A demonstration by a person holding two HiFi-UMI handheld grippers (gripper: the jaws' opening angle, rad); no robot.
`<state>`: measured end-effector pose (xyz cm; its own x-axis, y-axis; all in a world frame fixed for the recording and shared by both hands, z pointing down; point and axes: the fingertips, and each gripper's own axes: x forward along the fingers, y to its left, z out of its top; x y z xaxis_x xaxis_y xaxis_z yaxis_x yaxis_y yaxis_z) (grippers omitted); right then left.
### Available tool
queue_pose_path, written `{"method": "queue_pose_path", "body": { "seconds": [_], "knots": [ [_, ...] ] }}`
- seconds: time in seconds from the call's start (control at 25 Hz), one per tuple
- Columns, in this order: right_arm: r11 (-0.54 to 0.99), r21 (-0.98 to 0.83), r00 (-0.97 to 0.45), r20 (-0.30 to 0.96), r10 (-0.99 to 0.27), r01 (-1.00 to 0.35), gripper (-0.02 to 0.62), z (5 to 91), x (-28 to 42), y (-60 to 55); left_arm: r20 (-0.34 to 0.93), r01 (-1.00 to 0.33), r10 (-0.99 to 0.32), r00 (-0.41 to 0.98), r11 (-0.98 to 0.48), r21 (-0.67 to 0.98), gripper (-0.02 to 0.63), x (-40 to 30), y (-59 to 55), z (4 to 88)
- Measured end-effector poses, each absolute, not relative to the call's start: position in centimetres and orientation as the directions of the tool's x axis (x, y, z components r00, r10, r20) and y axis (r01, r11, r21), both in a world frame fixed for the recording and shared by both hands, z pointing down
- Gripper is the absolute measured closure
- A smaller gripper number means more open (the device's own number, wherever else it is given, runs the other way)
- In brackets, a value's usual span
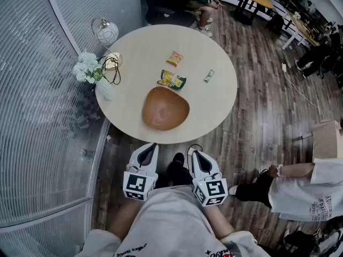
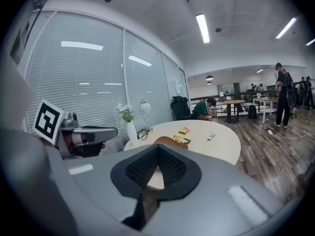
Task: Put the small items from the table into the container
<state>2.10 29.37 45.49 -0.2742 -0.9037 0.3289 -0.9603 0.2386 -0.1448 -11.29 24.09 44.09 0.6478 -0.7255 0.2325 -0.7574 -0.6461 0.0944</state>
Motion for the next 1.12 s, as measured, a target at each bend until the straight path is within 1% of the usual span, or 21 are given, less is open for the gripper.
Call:
{"method": "queue_pose_path", "body": {
  "seconds": [0.12, 0.28, 0.52, 0.8, 1.12],
  "knots": [
    [0.240, -0.154, -0.278, 0.323, -0.905, -0.959, 0.594, 45.4, 1.9, 29.1, 0.237, -0.754, -0.721, 0.652, -0.650, 0.098, 0.618, -11.4, 24.0, 44.5],
    [0.240, -0.193, -0.288, 0.285, -0.914, -0.951, 0.594, 45.1, 1.8, 28.3, 0.241, -0.750, -0.715, 0.656, -0.654, 0.100, 0.618, -11.4, 23.2, 44.7],
    [0.216, -0.203, -0.272, 0.310, -0.911, -0.955, 0.594, 46.2, 2.8, 25.7, 0.272, -0.750, -0.706, 0.654, -0.652, 0.110, 0.618, -11.0, 21.3, 45.3],
    [0.223, -0.206, -0.280, 0.309, -0.909, -0.953, 0.592, 46.7, 4.9, 17.4, 0.303, -0.761, -0.707, 0.639, -0.640, 0.109, 0.618, -10.1, 16.2, 45.9],
    [0.300, -0.182, -0.346, 0.328, -0.879, -0.936, 0.592, 48.3, 6.2, 6.2, 0.356, -0.799, -0.727, 0.587, -0.591, 0.111, 0.618, -8.8, 10.0, 47.4]
  ]
}}
